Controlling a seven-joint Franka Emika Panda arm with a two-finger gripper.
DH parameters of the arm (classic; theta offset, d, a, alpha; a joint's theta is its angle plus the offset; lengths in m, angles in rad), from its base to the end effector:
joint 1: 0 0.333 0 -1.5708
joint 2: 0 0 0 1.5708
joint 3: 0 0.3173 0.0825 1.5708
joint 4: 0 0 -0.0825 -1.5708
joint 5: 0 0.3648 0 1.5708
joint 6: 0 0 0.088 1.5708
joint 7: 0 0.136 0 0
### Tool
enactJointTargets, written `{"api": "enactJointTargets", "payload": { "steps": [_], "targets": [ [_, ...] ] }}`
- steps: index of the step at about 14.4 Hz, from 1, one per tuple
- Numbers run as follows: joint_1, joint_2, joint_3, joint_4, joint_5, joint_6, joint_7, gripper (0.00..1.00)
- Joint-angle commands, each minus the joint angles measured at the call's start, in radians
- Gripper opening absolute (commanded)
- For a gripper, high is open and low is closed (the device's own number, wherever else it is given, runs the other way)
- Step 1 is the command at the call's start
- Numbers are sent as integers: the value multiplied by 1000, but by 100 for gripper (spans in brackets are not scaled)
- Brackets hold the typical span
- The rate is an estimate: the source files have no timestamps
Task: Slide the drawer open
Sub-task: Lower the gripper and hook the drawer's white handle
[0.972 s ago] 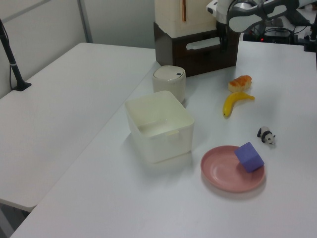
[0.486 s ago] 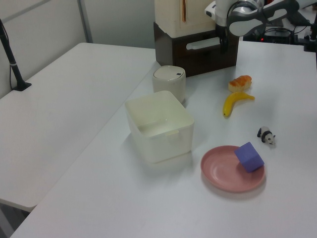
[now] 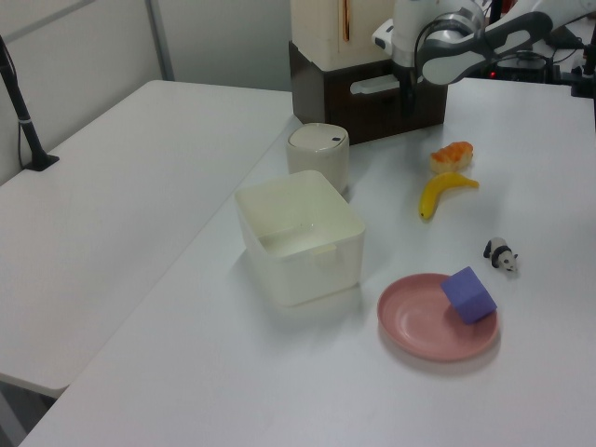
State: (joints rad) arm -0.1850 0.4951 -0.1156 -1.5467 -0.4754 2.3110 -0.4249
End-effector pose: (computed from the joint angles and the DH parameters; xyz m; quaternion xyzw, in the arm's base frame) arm 0.6753 -0.2161 0.3803 0.9455 0.2030 0.0433 0.2509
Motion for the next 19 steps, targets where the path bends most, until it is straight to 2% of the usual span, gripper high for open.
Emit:
{"api": "enactJointTargets", "payload": {
  "steps": [1, 4, 8, 11, 15, 19],
  "targets": [
    [10, 5, 5, -1, -15, 8, 37, 100],
    [12, 2, 5, -1, -17, 7, 46, 100],
    [24, -6, 57, -7, -40, -2, 205, 100],
    [22, -21, 88, -19, -57, -9, 254, 100],
    [29, -26, 90, -29, -57, -30, 261, 100],
    [24, -44, 154, -32, -58, -108, 261, 100]
  ]
}}
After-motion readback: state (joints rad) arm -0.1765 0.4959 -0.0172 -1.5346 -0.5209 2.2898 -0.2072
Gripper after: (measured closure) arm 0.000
